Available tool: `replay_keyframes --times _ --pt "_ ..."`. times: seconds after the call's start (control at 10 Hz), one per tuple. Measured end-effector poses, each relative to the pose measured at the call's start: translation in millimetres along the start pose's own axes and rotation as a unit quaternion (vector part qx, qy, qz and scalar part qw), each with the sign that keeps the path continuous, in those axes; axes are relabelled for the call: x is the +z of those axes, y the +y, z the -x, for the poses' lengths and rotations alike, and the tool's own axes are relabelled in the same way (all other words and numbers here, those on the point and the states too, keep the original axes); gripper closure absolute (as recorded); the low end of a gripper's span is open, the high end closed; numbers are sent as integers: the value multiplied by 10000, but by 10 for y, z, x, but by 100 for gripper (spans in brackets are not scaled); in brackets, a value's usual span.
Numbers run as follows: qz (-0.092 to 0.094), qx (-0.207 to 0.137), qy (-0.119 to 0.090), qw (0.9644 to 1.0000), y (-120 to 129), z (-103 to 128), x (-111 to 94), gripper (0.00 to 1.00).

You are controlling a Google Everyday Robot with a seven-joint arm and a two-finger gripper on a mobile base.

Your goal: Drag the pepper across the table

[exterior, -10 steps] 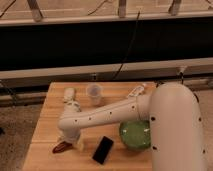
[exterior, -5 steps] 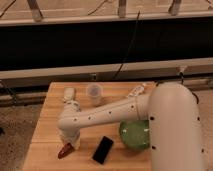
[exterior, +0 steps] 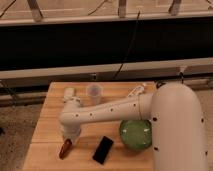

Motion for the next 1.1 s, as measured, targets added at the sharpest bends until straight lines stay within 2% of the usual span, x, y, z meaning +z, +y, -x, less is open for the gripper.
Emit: replay_keyframes --times 0.4,1.1 --pt "-48 48 -21 10000 245 -207 -197 96" --pt "-87 56 3 9999 424 -418 -311 96"
